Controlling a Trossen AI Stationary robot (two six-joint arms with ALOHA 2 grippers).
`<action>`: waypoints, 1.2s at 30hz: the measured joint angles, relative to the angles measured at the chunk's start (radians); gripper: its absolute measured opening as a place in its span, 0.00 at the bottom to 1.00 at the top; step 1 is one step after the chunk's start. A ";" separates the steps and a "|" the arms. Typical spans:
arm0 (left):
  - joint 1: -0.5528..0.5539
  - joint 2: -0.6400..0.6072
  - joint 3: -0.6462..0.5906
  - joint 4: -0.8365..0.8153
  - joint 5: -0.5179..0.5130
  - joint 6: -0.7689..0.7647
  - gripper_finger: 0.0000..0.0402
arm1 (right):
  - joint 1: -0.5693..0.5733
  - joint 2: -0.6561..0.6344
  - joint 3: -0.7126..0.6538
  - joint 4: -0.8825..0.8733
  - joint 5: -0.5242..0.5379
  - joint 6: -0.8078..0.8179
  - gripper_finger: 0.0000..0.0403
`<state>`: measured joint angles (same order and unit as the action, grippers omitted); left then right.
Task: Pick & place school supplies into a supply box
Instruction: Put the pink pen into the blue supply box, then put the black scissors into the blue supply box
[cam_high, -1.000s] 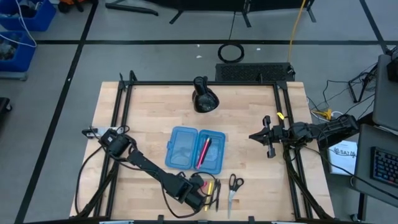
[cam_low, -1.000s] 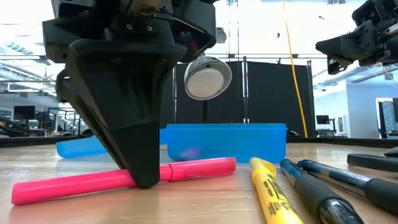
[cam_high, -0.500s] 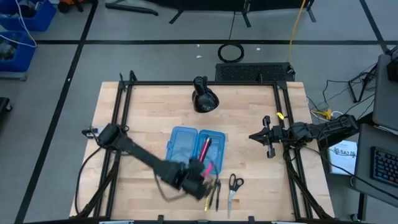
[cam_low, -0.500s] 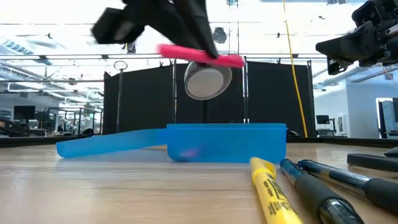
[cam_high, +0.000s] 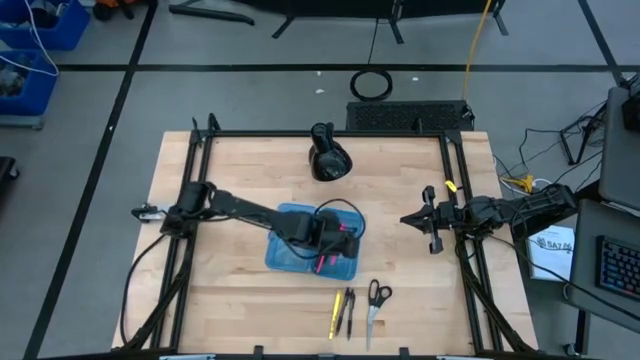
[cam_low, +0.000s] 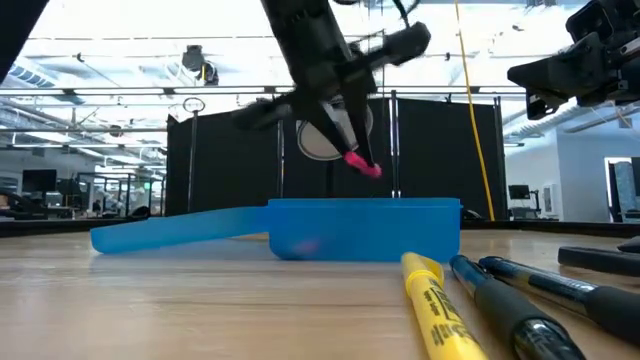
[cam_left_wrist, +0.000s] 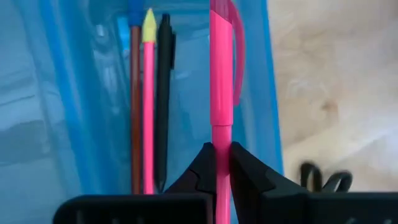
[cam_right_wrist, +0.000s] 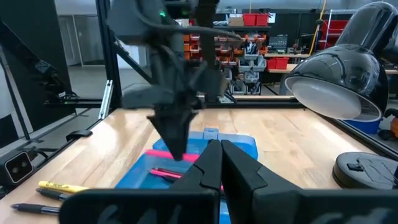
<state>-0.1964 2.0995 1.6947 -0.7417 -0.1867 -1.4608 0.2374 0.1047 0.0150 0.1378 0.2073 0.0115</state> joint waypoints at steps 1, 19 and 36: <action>0.010 0.005 0.000 -0.004 0.018 0.000 0.06 | 0.000 0.000 0.000 0.000 0.000 -0.001 0.00; 0.045 0.120 -0.002 0.014 0.105 0.019 0.05 | 0.000 0.021 0.000 0.007 -0.001 -0.001 0.00; -0.015 0.102 -0.002 0.038 0.077 0.169 0.46 | 0.000 0.021 0.000 0.007 0.000 0.014 0.00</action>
<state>-0.2119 2.2013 1.6928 -0.7035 -0.1097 -1.2913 0.2372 0.1257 0.0151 0.1445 0.2070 0.0254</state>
